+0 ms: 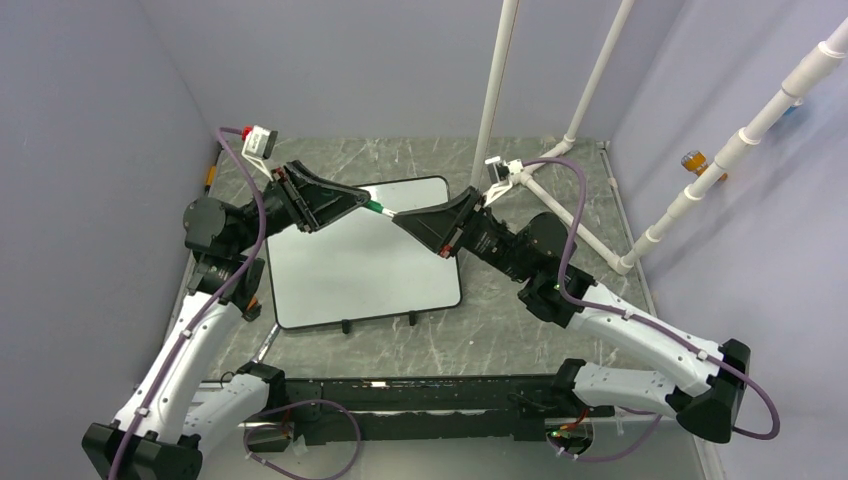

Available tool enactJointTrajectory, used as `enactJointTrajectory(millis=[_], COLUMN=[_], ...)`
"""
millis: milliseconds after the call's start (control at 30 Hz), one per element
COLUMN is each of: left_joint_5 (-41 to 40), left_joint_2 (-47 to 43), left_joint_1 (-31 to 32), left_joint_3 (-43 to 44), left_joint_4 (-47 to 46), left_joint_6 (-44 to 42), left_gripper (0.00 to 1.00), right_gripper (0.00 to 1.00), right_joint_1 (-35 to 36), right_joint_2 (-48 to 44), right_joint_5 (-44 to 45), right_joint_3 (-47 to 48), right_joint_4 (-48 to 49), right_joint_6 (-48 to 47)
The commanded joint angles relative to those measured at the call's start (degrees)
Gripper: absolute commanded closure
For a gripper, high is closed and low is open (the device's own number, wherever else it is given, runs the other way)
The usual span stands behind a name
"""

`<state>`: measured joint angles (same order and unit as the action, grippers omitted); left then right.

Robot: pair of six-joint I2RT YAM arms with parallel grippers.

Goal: Write a sentence on the whiteboard
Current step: Open the pen cap of the whiteboard marker.

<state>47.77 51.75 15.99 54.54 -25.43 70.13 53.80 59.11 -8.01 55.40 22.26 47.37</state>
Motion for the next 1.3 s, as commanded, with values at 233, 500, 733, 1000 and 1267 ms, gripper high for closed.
enactJointTrajectory(millis=[233,500,733,1000,1267], left_joint_5=[0.92,1.42,1.28,-0.92,-2.67], left_joint_2=[-0.21,-0.06,0.06,-0.47,0.10], left_joint_1=[-0.08,0.08,0.49,0.50,-1.03], left_joint_3=[-1.33,-1.93,-3.06,-2.56,-2.52], left_joint_4=[-3.75,-4.72,-5.32,-0.94,0.34], left_joint_6=[1.32,2.06,2.75,0.53,0.58], left_gripper=[0.64,0.69,0.96,1.00,1.00], right_gripper=[1.00,1.00,1.00,1.00,1.00], right_joint_1=[-0.22,-0.38,-0.62,-0.78,-1.37], right_joint_2=[1.32,2.31,3.48,1.05,-4.15], right_joint_5=[-0.53,-0.75,-1.33,-0.66,0.27], right_joint_3=[1.98,2.53,3.04,0.22,-2.62], right_joint_4=[2.56,3.40,4.48,4.56,1.86], right_joint_6=[-0.64,-0.50,-0.16,0.04,-0.29])
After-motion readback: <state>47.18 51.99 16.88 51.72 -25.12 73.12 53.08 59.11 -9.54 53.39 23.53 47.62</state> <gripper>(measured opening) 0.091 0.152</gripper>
